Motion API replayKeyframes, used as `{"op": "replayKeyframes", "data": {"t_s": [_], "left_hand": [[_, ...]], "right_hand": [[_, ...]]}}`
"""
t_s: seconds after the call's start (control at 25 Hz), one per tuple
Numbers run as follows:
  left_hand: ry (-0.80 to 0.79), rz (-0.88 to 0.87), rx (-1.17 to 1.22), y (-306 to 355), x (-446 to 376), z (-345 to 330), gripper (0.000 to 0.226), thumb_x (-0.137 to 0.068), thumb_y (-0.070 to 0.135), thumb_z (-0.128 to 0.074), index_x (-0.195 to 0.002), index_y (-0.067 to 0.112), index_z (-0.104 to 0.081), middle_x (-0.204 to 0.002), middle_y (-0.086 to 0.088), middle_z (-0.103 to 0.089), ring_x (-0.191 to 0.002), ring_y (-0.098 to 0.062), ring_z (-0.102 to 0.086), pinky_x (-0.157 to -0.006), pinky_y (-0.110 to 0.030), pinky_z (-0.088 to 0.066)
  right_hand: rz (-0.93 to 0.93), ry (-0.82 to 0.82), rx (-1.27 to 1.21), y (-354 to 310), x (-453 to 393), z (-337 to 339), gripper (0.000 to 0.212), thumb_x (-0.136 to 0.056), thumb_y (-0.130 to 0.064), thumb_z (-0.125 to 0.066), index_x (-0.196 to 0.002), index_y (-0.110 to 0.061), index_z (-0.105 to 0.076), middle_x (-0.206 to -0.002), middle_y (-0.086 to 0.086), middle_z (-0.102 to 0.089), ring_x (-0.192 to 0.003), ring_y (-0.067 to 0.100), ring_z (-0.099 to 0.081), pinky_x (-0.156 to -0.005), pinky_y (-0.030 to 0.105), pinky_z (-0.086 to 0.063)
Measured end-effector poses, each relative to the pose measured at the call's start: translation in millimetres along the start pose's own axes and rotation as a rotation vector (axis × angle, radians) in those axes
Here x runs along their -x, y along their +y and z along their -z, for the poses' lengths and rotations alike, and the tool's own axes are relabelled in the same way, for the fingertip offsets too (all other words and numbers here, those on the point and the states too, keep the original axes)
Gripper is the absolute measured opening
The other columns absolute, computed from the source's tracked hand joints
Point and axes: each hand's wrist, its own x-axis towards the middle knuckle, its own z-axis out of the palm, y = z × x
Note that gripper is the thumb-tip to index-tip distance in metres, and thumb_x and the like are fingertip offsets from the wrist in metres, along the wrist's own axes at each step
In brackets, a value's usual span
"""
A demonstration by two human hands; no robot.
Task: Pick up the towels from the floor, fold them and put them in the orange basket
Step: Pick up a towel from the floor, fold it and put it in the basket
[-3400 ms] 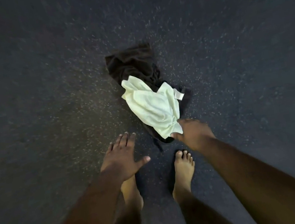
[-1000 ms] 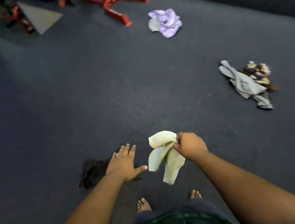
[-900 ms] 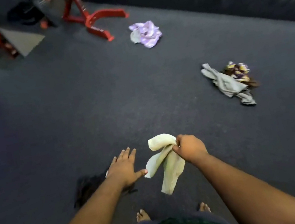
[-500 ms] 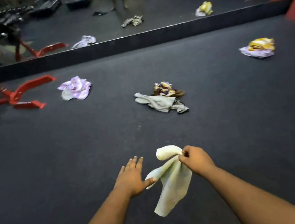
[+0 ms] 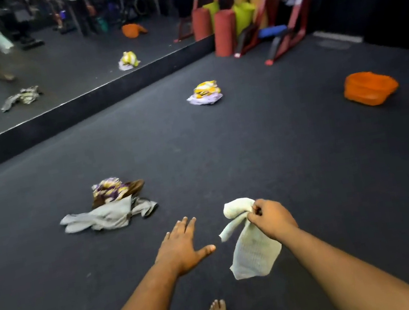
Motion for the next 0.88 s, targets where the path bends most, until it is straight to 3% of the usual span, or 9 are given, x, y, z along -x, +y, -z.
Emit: {"op": "replayKeyframes", "data": {"t_s": [0.16,0.36,0.48,0.88], "left_hand": [[-0.017,-0.198,0.010,62,-110,32,0.106,-0.084,0.083,-0.045,-0.163,0.026,-0.002,-0.171,0.000,-0.002,-0.157,-0.019,-0.003,-0.127,-0.043,-0.014],[-0.107,-0.424,-0.110,148,-226,73,0.122,-0.064,0.094,-0.024,-0.163,0.026,-0.002,-0.171,0.000,-0.001,-0.157,-0.019,-0.003,-0.127,-0.043,-0.014],[-0.128,-0.514,-0.153,203,-281,84,0.122,-0.065,0.093,-0.025,-0.163,0.026,-0.002,-0.171,0.000,-0.001,-0.157,-0.019,-0.003,-0.127,-0.043,-0.015],[-0.134,-0.623,-0.312,422,-452,98,0.123,-0.062,0.094,-0.019,-0.163,0.027,0.002,-0.171,-0.001,0.002,-0.158,-0.020,0.000,-0.127,-0.042,-0.007]], "right_hand": [[-0.162,0.141,-0.037,37,-56,60,0.017,-0.087,-0.040,-0.060,-0.081,-0.024,-0.058,-0.079,-0.008,-0.063,-0.075,0.012,-0.060,-0.061,0.032,-0.045],[-0.367,0.275,-0.093,90,-102,126,0.016,-0.088,-0.039,-0.059,-0.081,-0.025,-0.059,-0.078,-0.006,-0.064,-0.071,0.012,-0.060,-0.059,0.033,-0.045],[-0.435,0.330,-0.109,127,-130,158,0.016,-0.090,-0.039,-0.058,-0.081,-0.026,-0.058,-0.078,-0.006,-0.064,-0.071,0.012,-0.061,-0.060,0.034,-0.048],[-0.522,0.368,-0.198,284,-266,292,0.017,-0.086,-0.039,-0.056,-0.080,-0.023,-0.059,-0.075,-0.005,-0.064,-0.069,0.013,-0.061,-0.060,0.035,-0.049]]}}
